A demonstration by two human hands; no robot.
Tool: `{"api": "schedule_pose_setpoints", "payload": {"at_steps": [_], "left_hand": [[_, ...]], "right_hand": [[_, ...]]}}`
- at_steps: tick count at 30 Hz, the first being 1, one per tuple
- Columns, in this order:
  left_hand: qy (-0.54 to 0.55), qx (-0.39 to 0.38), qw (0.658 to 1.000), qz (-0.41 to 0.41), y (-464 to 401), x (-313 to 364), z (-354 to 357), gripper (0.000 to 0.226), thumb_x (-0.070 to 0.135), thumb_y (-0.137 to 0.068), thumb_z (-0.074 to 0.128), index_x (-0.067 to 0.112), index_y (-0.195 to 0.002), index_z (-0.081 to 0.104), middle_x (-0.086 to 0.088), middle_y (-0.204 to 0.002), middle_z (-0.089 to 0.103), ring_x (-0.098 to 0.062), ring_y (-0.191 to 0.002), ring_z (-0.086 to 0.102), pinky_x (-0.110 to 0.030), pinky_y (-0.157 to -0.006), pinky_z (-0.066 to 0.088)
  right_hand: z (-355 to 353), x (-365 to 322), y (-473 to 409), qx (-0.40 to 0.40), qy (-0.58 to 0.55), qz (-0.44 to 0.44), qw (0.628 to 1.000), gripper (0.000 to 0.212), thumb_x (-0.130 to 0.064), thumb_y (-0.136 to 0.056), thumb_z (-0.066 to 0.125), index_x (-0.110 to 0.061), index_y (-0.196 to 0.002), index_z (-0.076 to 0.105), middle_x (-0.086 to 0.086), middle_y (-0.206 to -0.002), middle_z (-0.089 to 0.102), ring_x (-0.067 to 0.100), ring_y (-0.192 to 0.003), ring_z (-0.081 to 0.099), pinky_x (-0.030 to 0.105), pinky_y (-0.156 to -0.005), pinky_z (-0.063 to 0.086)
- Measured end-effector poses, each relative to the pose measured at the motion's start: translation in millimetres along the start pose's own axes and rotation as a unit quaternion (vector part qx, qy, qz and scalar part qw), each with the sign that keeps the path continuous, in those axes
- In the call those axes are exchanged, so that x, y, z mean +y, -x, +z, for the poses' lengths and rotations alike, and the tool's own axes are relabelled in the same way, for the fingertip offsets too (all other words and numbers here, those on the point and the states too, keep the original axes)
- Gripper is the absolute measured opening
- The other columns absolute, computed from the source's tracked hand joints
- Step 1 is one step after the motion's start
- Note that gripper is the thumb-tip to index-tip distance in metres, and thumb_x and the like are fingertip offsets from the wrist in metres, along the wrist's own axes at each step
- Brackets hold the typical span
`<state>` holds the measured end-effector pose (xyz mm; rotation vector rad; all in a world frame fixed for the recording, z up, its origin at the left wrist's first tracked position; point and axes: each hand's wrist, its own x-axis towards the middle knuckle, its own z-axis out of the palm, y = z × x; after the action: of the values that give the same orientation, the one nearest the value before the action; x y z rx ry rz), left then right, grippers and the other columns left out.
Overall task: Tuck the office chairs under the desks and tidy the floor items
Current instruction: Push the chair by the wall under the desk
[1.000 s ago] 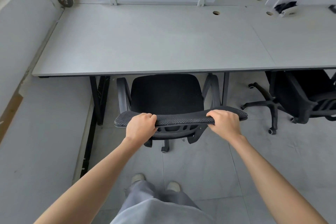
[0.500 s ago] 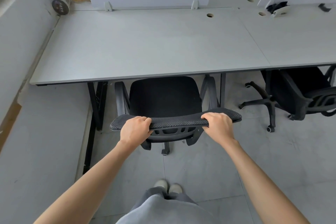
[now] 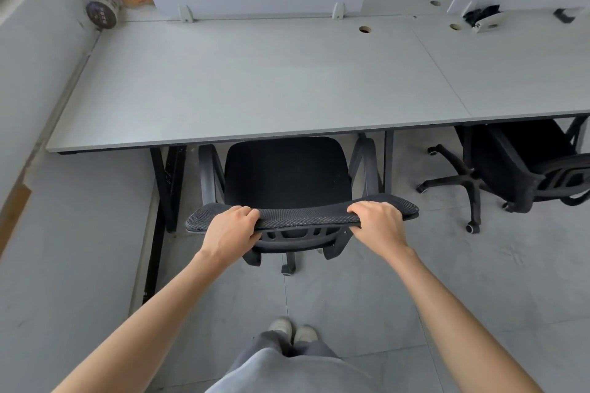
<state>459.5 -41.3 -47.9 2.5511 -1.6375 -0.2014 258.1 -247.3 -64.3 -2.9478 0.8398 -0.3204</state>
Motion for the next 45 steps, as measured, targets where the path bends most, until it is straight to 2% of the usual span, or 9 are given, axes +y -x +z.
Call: {"api": "schedule_pose_setpoints", "payload": {"at_steps": [3,6,9,11,23,28,34,40,45], "left_hand": [[-0.011,-0.026,0.999,0.032,0,-3,-3,0.017,0.017,-0.072,0.070,0.008,-0.072,0.055,-0.007,-0.070,0.062,-0.028,-0.069,0.060,-0.035,-0.050,0.048],[-0.035,-0.055,0.997,0.047,-7,-5,-8,0.015,0.021,-0.082,0.061,0.007,-0.086,0.057,-0.008,-0.086,0.063,-0.028,-0.085,0.059,-0.036,-0.061,0.047],[-0.071,-0.081,0.993,0.043,-20,-4,-13,0.017,0.021,-0.088,0.051,0.009,-0.098,0.055,-0.006,-0.098,0.061,-0.025,-0.095,0.055,-0.037,-0.073,0.045],[-0.079,-0.094,0.992,0.034,-26,0,-14,0.017,0.019,-0.090,0.047,0.009,-0.100,0.054,-0.006,-0.100,0.061,-0.024,-0.096,0.054,-0.034,-0.075,0.043],[-0.048,-0.084,0.995,0.001,-49,31,-8,0.015,0.011,-0.088,0.043,0.006,-0.091,0.056,-0.010,-0.090,0.062,-0.026,-0.080,0.052,-0.033,-0.063,0.034],[-0.046,-0.059,0.996,-0.038,-37,42,-3,0.013,0.013,-0.087,0.049,0.005,-0.090,0.059,-0.010,-0.089,0.064,-0.029,-0.084,0.057,-0.033,-0.062,0.035],[-0.011,-0.018,0.997,-0.069,8,41,7,0.015,0.012,-0.076,0.066,0.003,-0.072,0.055,-0.012,-0.072,0.061,-0.033,-0.074,0.057,-0.037,-0.058,0.042],[-0.040,-0.040,0.995,-0.087,-9,27,-4,0.016,0.022,-0.084,0.060,0.008,-0.092,0.057,-0.007,-0.088,0.062,-0.028,-0.085,0.058,-0.038,-0.072,0.048],[-0.030,-0.044,0.994,-0.100,-25,12,-4,0.021,0.021,-0.080,0.064,0.011,-0.098,0.060,-0.005,-0.094,0.065,-0.028,-0.091,0.060,-0.038,-0.074,0.050]], "right_hand": [[-1,4,-2,-0.030,0.043,-0.024,0.998,0.017,-0.012,-0.053,0.079,-0.015,-0.063,0.065,-0.001,-0.056,0.066,0.025,-0.052,0.062,0.028,-0.052,0.048],[-3,13,-8,-0.066,0.084,-0.043,0.993,0.034,-0.016,-0.045,0.082,-0.017,-0.049,0.048,-0.002,-0.045,0.057,0.024,-0.042,0.055,0.026,-0.046,0.042],[-3,22,-20,-0.101,0.080,-0.048,0.990,0.015,-0.026,-0.061,0.076,-0.017,-0.068,0.065,-0.002,-0.064,0.067,0.023,-0.063,0.064,0.028,-0.050,0.045],[-3,28,-24,-0.116,0.070,-0.040,0.990,0.016,-0.030,-0.072,0.068,-0.019,-0.084,0.069,-0.003,-0.079,0.071,0.023,-0.077,0.065,0.029,-0.058,0.046],[-11,57,-40,-0.140,0.055,-0.003,0.989,0.021,-0.033,-0.081,0.061,-0.027,-0.100,0.068,-0.003,-0.093,0.071,0.024,-0.089,0.064,0.030,-0.067,0.048],[-14,53,-28,-0.139,0.048,-0.009,0.989,0.013,-0.033,-0.083,0.058,-0.025,-0.088,0.067,-0.001,-0.084,0.070,0.026,-0.080,0.063,0.028,-0.059,0.042],[-6,42,7,-0.154,0.051,-0.047,0.986,0.017,-0.033,-0.085,0.054,-0.019,-0.087,0.064,0.002,-0.084,0.069,0.027,-0.079,0.062,0.027,-0.056,0.031],[-12,38,-34,-0.140,0.055,-0.088,0.985,0.024,-0.035,-0.085,0.055,-0.022,-0.103,0.065,0.002,-0.090,0.070,0.027,-0.083,0.064,0.028,-0.060,0.037],[-4,36,-41,-0.126,0.048,-0.081,0.988,0.017,-0.032,-0.080,0.059,-0.016,-0.082,0.065,0.004,-0.076,0.068,0.030,-0.070,0.063,0.027,-0.053,0.028]]}}
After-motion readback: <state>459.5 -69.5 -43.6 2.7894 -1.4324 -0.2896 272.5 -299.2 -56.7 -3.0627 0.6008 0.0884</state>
